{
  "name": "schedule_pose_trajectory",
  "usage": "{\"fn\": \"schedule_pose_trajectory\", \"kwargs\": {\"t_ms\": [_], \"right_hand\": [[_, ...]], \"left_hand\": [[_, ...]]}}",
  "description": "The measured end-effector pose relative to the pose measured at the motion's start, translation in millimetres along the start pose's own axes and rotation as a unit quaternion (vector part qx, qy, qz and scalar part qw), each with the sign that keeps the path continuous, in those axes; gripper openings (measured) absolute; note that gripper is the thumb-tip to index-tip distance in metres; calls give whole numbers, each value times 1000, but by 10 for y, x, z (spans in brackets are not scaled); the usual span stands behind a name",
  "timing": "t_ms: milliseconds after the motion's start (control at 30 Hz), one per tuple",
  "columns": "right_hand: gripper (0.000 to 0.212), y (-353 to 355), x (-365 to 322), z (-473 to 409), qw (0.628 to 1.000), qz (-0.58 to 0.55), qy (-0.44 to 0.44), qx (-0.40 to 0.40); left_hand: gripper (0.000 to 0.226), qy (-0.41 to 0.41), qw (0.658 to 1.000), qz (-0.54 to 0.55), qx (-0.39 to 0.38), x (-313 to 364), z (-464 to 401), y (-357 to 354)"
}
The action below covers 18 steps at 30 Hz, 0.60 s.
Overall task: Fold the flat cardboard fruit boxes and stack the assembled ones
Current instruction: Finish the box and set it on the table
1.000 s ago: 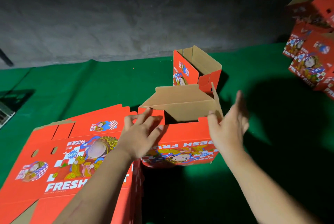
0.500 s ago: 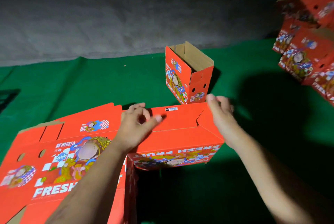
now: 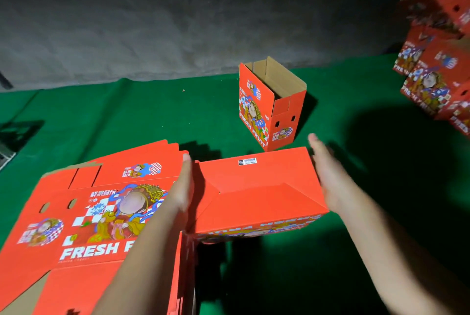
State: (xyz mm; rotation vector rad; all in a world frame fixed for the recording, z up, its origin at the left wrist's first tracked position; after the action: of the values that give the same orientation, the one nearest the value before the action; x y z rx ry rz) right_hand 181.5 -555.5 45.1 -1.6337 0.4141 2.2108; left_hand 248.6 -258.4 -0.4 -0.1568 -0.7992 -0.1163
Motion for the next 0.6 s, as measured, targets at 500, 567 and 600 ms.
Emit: {"fn": "schedule_pose_trajectory", "kwargs": {"t_ms": [500,567,600], "right_hand": [[82,359,424,66,960,-175,-12,-219],[82,458,309,15,959,-141,70,-234],[85,509,284,-34,966,-88,101,-223]], "left_hand": [[71,-244,961,121,-56,57,321,-235],[60,-186,980,-5,-65,-80,199,-322],[55,-188,976,-65,-90,-114,153,-383]]}}
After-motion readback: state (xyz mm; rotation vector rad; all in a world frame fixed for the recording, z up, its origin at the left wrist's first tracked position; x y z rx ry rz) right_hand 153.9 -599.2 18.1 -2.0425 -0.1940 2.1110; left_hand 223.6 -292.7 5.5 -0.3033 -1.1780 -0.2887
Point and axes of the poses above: each hand's wrist, its own z-axis away from the middle knuckle, its own y-axis out of the back of the hand, x = y × z, the point moved 8 cm from there along -z, towards the middle knuckle, and after that the axes turned 10 degrees about y, right-handed, at the moved point
